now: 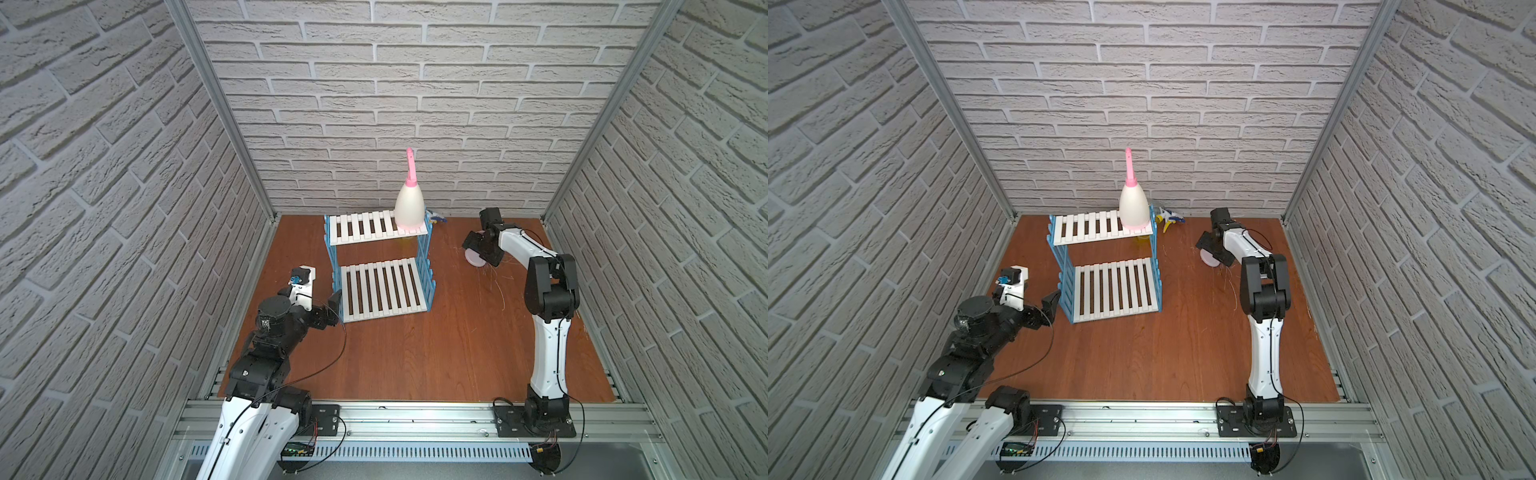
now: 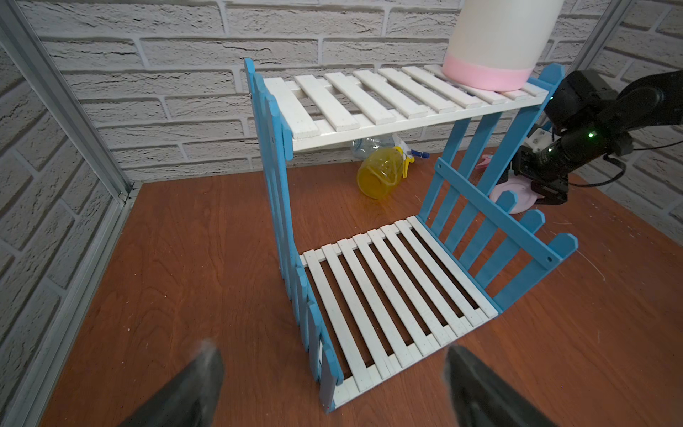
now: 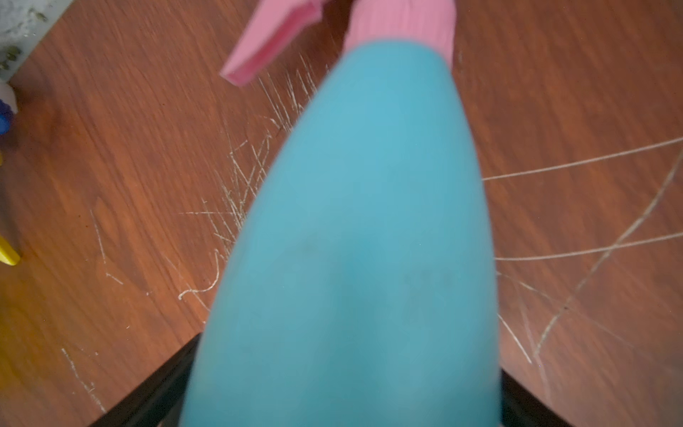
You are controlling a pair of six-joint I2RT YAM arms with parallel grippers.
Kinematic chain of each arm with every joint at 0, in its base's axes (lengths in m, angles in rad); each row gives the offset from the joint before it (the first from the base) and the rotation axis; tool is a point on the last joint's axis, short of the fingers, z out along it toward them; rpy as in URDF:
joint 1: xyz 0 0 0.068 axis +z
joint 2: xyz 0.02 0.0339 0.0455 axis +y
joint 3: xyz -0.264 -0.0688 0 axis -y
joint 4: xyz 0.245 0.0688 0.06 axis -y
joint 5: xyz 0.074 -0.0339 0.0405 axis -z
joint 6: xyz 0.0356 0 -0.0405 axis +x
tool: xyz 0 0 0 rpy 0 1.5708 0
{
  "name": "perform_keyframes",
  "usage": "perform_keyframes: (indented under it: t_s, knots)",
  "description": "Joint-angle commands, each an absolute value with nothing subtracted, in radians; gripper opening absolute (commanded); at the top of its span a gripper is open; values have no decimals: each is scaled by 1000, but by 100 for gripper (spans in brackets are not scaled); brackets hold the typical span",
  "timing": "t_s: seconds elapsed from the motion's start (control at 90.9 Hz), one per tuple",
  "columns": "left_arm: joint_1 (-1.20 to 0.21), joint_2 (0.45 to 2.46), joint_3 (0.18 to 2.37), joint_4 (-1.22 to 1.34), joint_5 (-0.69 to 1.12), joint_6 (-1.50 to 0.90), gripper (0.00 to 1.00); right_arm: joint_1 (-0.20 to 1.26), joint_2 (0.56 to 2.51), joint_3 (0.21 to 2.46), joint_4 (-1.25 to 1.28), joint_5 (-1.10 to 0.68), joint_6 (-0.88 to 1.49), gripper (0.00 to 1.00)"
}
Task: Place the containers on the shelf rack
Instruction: 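Pick up a container from the center of the board.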
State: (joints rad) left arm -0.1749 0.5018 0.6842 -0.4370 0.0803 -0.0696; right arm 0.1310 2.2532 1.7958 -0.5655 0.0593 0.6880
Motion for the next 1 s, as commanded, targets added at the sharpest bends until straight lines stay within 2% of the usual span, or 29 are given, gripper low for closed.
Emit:
perform_keyframes:
  t_s: [0.0,0.176,0.396,0.506,0.737,0.99]
  knots:
    - [-167,497,706,-396,95,-75,98,130,2252,1801,-537,66,700,100]
    - [-169,495,706,-391,99,-82,98,130,2178,1704,-468,96,669,90]
    - [-176,491,723,-392,113,-197,98,130,2012,1525,-375,124,593,86]
    - [-186,504,778,-434,105,-268,98,134,1870,1386,-331,121,550,84]
    - [-241,621,895,-441,186,-473,98,206,1439,1048,-313,189,454,80]
    - [-459,832,1008,-306,178,-535,98,432,951,813,-284,333,320,77]
